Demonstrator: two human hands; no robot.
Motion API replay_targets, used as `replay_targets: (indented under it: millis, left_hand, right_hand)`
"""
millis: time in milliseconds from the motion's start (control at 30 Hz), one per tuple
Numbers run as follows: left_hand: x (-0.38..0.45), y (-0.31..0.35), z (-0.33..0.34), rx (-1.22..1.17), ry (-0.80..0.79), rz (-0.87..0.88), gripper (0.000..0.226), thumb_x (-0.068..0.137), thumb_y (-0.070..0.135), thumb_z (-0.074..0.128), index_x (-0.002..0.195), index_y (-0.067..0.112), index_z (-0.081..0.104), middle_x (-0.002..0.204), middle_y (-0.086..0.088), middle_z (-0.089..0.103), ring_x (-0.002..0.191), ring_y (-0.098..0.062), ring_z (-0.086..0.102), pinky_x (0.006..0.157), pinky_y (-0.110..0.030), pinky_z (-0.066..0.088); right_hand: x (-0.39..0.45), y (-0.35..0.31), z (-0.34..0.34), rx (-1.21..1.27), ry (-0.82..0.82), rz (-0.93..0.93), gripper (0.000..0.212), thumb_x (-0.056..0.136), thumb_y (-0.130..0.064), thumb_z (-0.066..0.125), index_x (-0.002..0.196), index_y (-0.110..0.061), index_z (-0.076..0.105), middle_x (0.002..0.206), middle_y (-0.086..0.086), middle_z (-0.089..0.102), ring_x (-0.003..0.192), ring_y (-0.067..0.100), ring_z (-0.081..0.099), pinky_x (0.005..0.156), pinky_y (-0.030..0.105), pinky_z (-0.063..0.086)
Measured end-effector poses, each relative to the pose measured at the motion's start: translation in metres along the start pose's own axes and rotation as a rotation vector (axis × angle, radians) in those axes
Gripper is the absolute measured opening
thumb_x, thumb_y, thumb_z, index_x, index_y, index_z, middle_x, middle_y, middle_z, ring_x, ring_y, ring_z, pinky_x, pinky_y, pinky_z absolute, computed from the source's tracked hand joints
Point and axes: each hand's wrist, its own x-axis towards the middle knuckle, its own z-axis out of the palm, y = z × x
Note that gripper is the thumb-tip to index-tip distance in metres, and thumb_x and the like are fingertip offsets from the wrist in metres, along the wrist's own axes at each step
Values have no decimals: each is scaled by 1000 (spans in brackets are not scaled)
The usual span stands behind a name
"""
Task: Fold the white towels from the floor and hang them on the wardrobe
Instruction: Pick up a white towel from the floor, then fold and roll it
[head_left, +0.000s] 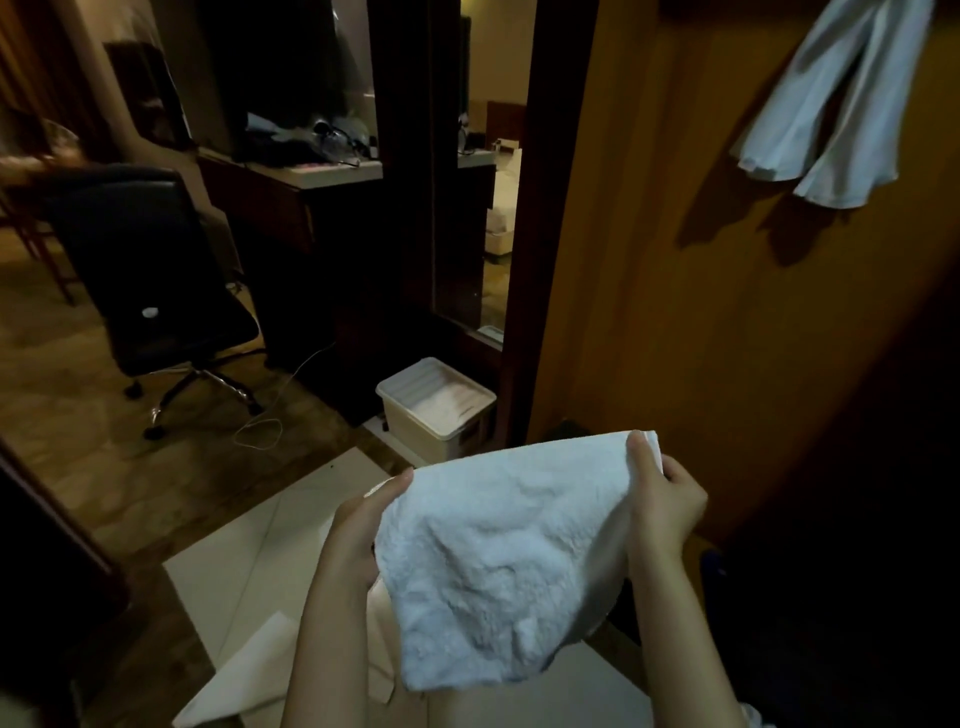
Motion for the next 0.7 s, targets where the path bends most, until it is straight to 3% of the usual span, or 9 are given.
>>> replay_targets:
  millis: [100, 167, 267, 367, 467, 567, 700]
  left_hand:
    - [-1, 1, 12, 66, 215, 141, 25, 84, 25, 71, 96, 4, 66, 90, -8, 71, 86, -26, 67, 76, -34, 54]
    - [-6, 6, 25, 62, 253, 244, 17, 90, 19, 65, 99, 6, 67, 89, -6, 69, 84, -22, 65, 75, -32, 52]
    - [-18, 11, 41, 104, 233, 404, 14, 94, 12, 58, 103, 5, 67, 99, -9, 70, 93, -25, 65, 85, -38, 51]
    - [-25, 8, 53, 228, 154, 506, 12, 94, 17, 58, 98, 20, 69, 98, -4, 70, 95, -23, 65, 85, -42, 54]
    - [-36, 13, 59, 293, 81, 597, 16, 96, 17, 53, 97, 24, 68, 90, 3, 71, 85, -6, 66, 71, -19, 52]
    - [-41, 21, 60, 240, 59, 588, 17, 98, 19, 49, 104, 19, 65, 99, 3, 69, 90, -2, 64, 68, -11, 49]
    - [-48, 27, 59, -32, -98, 409, 24, 100, 20, 44, 117, 17, 60, 111, -5, 68, 101, -16, 67, 69, -20, 54]
  right_hand:
    - [-20, -3, 16, -19, 4, -52, 38, 90, -30, 62, 57, -13, 52, 49, -3, 39, 43, 8, 31, 46, 23, 25]
    - [-38, -6, 29, -2, -41, -122, 27, 90, -30, 63, 65, -19, 63, 54, -6, 53, 45, 3, 43, 48, 21, 34]
    - [-63, -11, 50, 31, -135, -146, 7, 87, -24, 67, 84, -30, 68, 77, -8, 66, 66, -3, 59, 59, 8, 44]
    - [-92, -7, 69, 45, -260, -164, 9, 84, -15, 69, 87, -23, 69, 86, -4, 64, 75, -4, 61, 62, 7, 47]
    - [-115, -3, 79, 38, -355, -231, 9, 85, -10, 68, 90, -16, 70, 83, -3, 61, 74, -3, 62, 57, 8, 47]
    - [-115, -5, 81, 51, -423, -307, 10, 86, -11, 67, 87, -20, 70, 80, -4, 60, 73, 3, 61, 57, 10, 46]
    - [-105, -5, 81, 43, -435, -441, 13, 84, -7, 69, 91, -17, 73, 81, -4, 60, 77, 5, 59, 62, 12, 47]
